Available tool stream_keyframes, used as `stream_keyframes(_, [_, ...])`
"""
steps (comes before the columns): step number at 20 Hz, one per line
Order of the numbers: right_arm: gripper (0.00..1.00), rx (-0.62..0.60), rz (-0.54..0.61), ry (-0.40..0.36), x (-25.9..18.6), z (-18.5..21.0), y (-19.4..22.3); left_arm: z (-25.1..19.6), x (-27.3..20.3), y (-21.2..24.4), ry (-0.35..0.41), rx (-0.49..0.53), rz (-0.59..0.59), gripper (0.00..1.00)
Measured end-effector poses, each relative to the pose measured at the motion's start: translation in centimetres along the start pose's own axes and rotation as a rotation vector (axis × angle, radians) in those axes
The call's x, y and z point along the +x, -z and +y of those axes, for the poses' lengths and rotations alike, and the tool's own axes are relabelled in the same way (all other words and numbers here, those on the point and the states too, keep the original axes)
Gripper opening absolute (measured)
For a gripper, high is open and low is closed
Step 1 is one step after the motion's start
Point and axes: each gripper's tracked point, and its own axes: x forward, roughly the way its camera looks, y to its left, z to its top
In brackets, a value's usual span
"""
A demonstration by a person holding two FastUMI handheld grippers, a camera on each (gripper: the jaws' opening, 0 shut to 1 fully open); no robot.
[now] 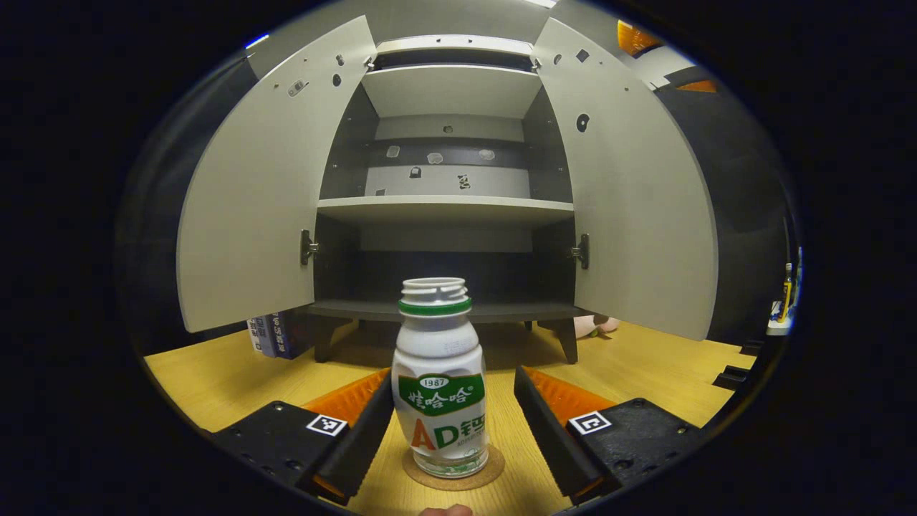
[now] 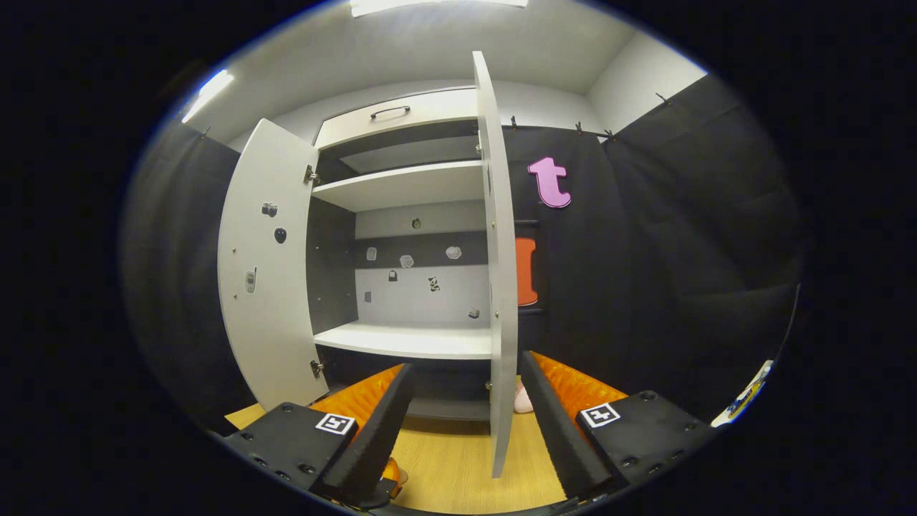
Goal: Grasp the bottle in the cabinet with the left hand and place it on the coaster, then close the right door with the right hand and the left door with the left hand.
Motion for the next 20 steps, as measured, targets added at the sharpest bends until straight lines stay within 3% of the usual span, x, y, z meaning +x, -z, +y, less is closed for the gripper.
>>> stream_keyframes(4, [0.98, 0.004, -0.013, 0.014, -0.7, -0.2, -0.3, 0.3, -0.9, -3.0, 0.012, 0.016, -0.037, 0.99])
stream_keyframes(10, [0.98, 0.027, -0.072, 0.045, -1.5, -1.3, -1.7, 1.4, -2.0, -12.3, 0.038, -0.037, -0.132, 0.99])
stream_keyframes(12, [0.98, 0.033, -0.101, 0.067, -1.9, -2.4, -2.3, 1.2, -2.2, -15.5, 0.075, -0.078, -0.162, 0.96])
stream_keyframes(20, [0.98, 0.088, -0.139, 0.175, -1.4, -8.5, -3.0, 3.8, -2.5, -24.2, 0.07, -0.13, -0.175, 0.95])
